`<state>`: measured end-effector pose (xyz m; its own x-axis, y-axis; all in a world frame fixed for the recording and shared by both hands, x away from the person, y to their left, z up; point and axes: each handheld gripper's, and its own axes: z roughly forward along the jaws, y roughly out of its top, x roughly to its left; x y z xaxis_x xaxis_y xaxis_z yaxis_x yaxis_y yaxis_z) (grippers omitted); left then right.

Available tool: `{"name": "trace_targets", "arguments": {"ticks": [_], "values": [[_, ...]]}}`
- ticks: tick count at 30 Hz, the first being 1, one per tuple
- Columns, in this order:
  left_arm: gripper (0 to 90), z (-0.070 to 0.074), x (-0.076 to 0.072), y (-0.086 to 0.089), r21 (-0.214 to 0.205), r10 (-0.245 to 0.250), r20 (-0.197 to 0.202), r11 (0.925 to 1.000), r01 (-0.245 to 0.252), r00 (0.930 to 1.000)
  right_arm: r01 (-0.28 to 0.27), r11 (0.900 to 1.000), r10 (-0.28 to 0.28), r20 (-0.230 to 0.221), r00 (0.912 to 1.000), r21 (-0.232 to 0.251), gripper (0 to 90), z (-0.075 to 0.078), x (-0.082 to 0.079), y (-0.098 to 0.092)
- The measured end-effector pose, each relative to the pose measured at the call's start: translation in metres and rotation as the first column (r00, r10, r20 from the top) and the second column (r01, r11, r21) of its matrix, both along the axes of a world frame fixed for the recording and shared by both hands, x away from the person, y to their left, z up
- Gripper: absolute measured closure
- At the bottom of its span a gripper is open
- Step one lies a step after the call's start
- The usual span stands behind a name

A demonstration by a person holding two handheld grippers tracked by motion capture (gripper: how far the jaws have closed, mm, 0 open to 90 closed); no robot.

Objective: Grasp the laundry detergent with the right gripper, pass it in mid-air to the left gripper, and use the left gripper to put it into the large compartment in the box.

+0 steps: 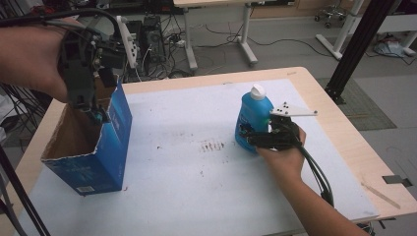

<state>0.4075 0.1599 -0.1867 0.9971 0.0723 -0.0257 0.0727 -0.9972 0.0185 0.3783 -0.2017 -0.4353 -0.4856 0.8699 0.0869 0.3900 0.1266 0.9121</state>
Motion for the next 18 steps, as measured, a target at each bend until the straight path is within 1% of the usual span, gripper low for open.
{"name": "trace_targets", "arguments": {"ticks": [4, 5, 6, 7, 9, 13, 18], "values": [[2.0, -0.0005, 0.0002, 0.0002, 0.002, 0.002, 0.0, 1.0, -0.002, 1.0, 0.003, 1.0, -0.003, 0.007, 1.0, 0.004, 18.6, 0.0002, -0.0002, -0.0001], [1.9, -0.0005, 0.0001, 0.0002, 0.002, 0.001, 0.0, 1.0, -0.001, 1.0, 0.0, 1.0, 0.0, 0.008, 1.0, 0.002, 20.1, 0.0, -0.0001, 0.0], [2.0, -0.0004, 0.0, 0.0001, 0.002, 0.001, 0.0, 1.0, -0.001, 1.0, -0.006, 1.0, 0.006, 0.009, 0.9999, 0.003, 23.9, 0.0001, -0.0007, 0.0001], [2.0, -0.0006, -0.0001, 0.0002, 0.0, 0.001, 0.0, 1.0, -0.001, 1.0, -0.01, 0.9999, 0.01, 0.016, 0.9998, 0.001, 24.1, 0.0001, -0.0009, 0.0002], [2.0, -0.0002, -0.0004, 0.0002, 0.002, 0.003, -0.001, 1.0, -0.003, 1.0, -0.013, 0.9999, 0.013, 0.013, 0.9998, 0.005, 24.1, -0.0002, -0.0008, 0.0011], [2.0, 0.0002, -0.0009, 0.0005, 0.005, 0.004, -0.001, 1.0, -0.004, 1.0, -0.017, 0.9999, 0.017, 0.015, 0.9997, -0.003, 25.6, -0.0007, -0.001, 0.0021], [1.9, -0.0004, -0.001, 0.0009, 0.007, 0.004, 0.0, 1.0, -0.004, 1.0, -0.017, 0.9998, 0.017, 0.015, 0.9997, -0.011, 30.0, -0.001, -0.001, 0.0026]]}}
